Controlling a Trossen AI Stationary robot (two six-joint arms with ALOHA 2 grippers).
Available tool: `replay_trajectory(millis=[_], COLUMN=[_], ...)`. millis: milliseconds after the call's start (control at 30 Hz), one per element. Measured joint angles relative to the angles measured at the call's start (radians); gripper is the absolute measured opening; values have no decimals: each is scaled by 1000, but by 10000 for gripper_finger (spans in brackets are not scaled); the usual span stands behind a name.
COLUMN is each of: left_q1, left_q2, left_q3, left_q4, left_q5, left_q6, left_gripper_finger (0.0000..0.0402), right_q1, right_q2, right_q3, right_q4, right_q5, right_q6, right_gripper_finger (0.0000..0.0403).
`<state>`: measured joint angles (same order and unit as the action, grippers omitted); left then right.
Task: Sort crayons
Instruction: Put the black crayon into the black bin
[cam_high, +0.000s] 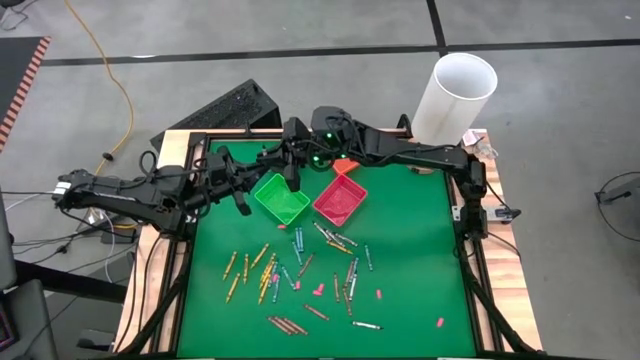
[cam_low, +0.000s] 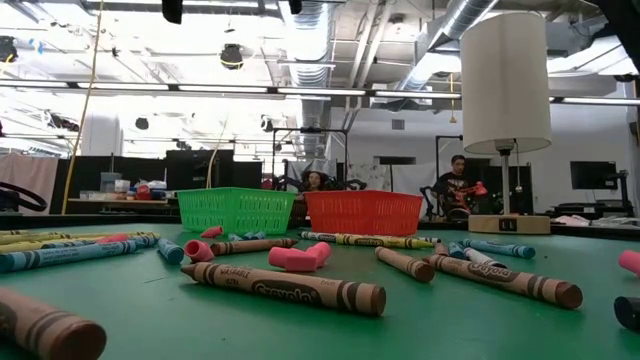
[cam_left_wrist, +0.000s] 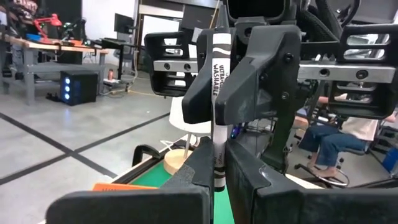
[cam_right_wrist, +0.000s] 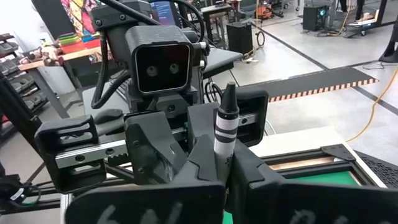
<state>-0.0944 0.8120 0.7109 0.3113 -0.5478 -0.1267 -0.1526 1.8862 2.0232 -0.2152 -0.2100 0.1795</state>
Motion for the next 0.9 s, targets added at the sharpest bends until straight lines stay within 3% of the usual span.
replay_trajectory(millis=[167, 567, 900], left_q1=[-1, 1, 3], left_q2=[0, 0, -1], left_q3=[0, 0, 0], left_q4=[-7, -157, -236], left_q5=[-35, -143, -198], left_q6=[-4, -103, -148], left_gripper_finger=[30, 165, 184], right_q1=[-3, -81, -226], right_q2=[0, 0, 115], right_q3=[0, 0, 1], right_q4=[-6, -19, -61], right_q5=[15, 66, 101], right_q6=[6, 29, 171], right_gripper_finger=[5, 3, 2])
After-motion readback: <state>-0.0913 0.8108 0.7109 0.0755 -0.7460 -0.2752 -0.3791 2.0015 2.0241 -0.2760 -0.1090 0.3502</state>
